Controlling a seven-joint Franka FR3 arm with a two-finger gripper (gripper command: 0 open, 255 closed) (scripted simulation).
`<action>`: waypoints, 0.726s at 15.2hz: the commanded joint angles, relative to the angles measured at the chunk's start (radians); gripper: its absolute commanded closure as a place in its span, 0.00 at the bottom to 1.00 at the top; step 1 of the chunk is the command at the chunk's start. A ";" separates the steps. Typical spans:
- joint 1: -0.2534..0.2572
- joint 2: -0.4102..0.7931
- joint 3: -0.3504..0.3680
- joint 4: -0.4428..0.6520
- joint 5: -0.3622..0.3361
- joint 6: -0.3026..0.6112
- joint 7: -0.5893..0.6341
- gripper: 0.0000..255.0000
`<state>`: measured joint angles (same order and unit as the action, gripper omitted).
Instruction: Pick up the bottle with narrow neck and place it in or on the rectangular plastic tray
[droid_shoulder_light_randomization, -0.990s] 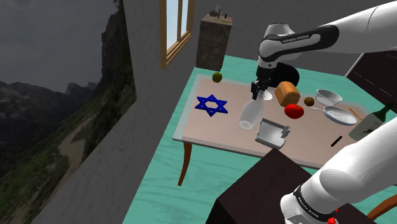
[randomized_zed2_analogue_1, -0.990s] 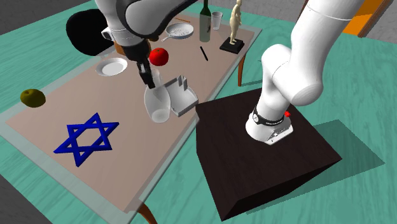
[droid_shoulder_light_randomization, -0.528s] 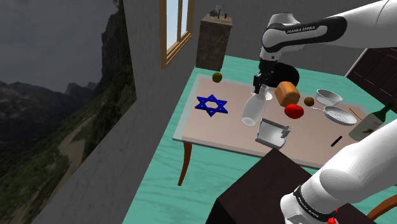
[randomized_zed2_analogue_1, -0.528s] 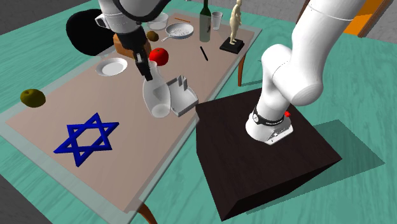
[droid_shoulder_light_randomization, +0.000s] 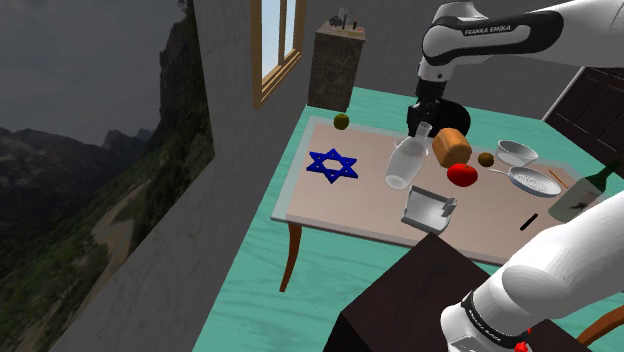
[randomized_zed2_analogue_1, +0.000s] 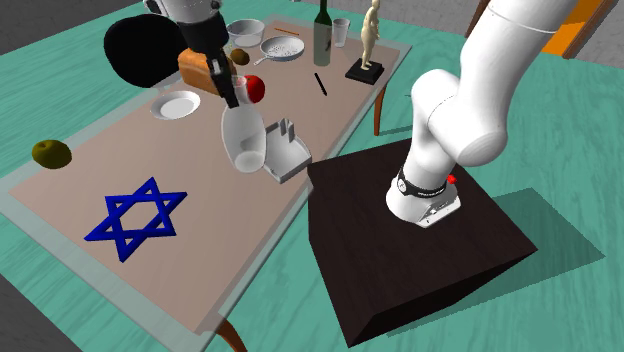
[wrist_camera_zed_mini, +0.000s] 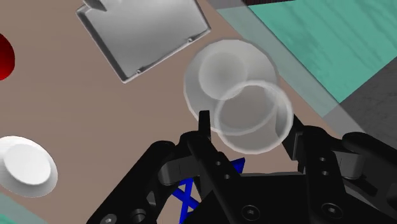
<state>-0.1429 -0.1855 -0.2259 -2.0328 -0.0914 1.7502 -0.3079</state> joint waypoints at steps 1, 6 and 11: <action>-0.016 -0.016 -0.020 0.014 -0.010 -0.026 -0.036 1.00; -0.061 -0.034 -0.081 0.073 -0.037 -0.095 -0.142 1.00; -0.104 -0.025 -0.145 0.161 -0.056 -0.162 -0.256 1.00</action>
<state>-0.2394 -0.2173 -0.3584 -1.8947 -0.1449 1.6028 -0.5405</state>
